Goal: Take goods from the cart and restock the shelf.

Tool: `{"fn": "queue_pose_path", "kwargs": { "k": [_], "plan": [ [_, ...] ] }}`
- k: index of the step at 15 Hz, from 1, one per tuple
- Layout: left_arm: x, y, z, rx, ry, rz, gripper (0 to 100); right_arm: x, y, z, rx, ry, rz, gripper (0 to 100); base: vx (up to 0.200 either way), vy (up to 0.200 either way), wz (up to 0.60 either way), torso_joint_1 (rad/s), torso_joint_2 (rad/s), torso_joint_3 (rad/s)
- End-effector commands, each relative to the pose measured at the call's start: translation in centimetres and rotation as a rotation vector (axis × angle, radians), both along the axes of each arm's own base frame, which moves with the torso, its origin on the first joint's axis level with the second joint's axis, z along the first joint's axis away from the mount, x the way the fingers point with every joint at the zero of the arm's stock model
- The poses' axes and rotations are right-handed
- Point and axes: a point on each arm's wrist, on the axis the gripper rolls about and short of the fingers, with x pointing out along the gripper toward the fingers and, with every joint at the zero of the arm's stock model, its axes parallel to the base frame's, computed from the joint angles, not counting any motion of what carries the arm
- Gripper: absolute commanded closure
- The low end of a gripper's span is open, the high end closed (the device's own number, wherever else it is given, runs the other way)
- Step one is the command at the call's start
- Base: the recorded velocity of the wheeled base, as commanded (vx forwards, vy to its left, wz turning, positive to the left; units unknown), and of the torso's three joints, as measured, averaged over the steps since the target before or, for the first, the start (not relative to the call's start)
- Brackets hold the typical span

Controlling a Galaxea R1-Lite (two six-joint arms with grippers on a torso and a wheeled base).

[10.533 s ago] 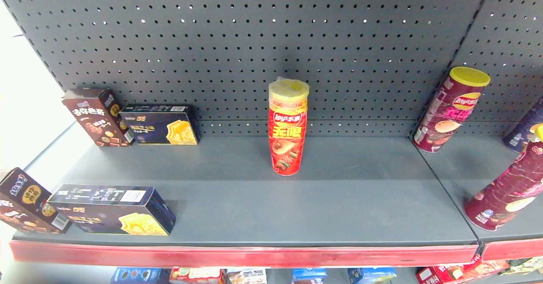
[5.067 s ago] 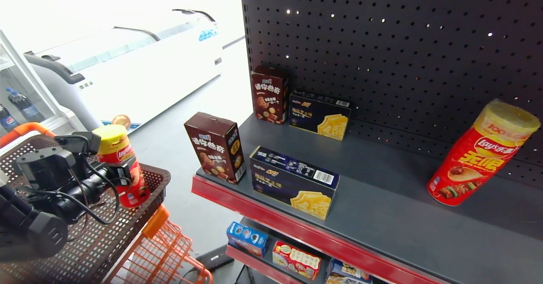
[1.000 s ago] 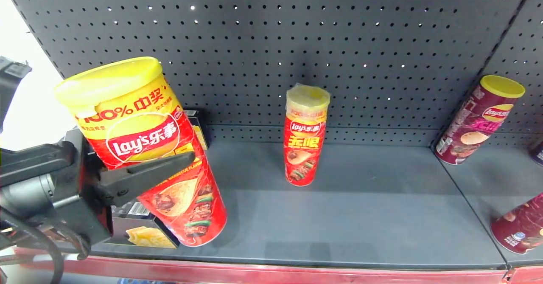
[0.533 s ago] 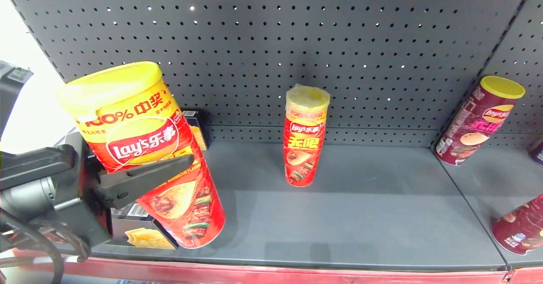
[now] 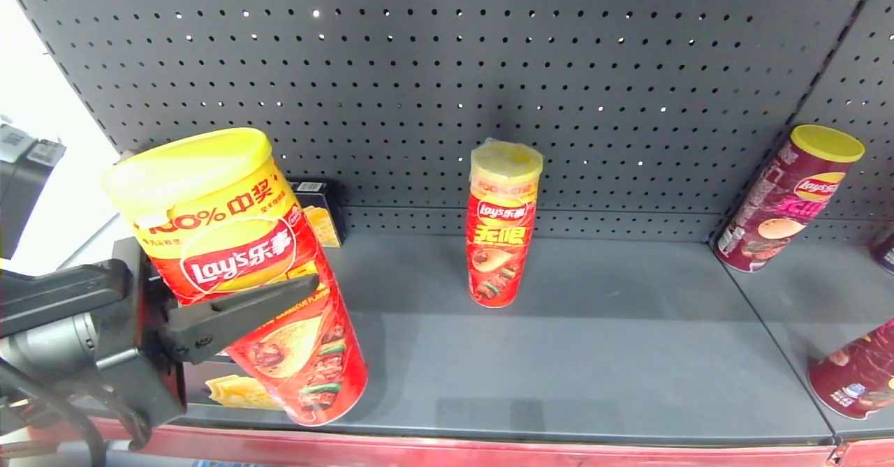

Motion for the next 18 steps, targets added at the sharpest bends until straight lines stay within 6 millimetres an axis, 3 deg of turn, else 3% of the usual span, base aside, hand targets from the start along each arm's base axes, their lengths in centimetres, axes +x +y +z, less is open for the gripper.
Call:
{"fn": "queue_pose_path", "kwargs": {
  "k": [1, 8, 12, 13, 17, 18],
  "plan": [
    [-0.1, 0.0, -0.1, 0.001, 0.003, 0.0, 100, 3.7, 0.8, 3.1, -0.098, 0.11, 0.201, 0, 0.0, 0.0, 0.0, 0.0, 0.0, 0.0],
    [0.2, -0.1, -0.4, 0.005, 0.017, -0.001, 100, 12.3, 6.3, 4.8, -0.177, 0.292, 0.494, 0, 0.0, 0.0, 0.0, 0.0, 0.0, 0.0],
    [0.4, -0.2, 0.0, -0.02, 0.027, 0.0, 100, 17.8, 9.2, 4.6, -0.107, 0.234, 0.478, 0, 0.0, 0.0, 0.0, 0.0, 0.0, 0.0],
    [0.5, -0.2, 0.1, -0.025, 0.022, 0.002, 100, 18.2, 9.4, 4.6, -0.096, 0.233, 0.477, 0, 0.0, 0.0, 0.0, 0.0, 0.0, 0.0],
    [1.1, -0.4, 0.0, -0.046, 0.033, 0.006, 100, 22.7, 11.2, 4.9, -0.058, 0.226, 0.55, 0, 0.0, 0.0, 0.0, 0.0, 0.0, 0.0],
    [1.1, -0.4, 0.0, -0.046, 0.033, 0.006, 100, 22.9, 11.2, 5.0, -0.056, 0.221, 0.553, 0, 0.0, 0.0, 0.0, 0.0, 0.0, 0.0]
  ]
}}
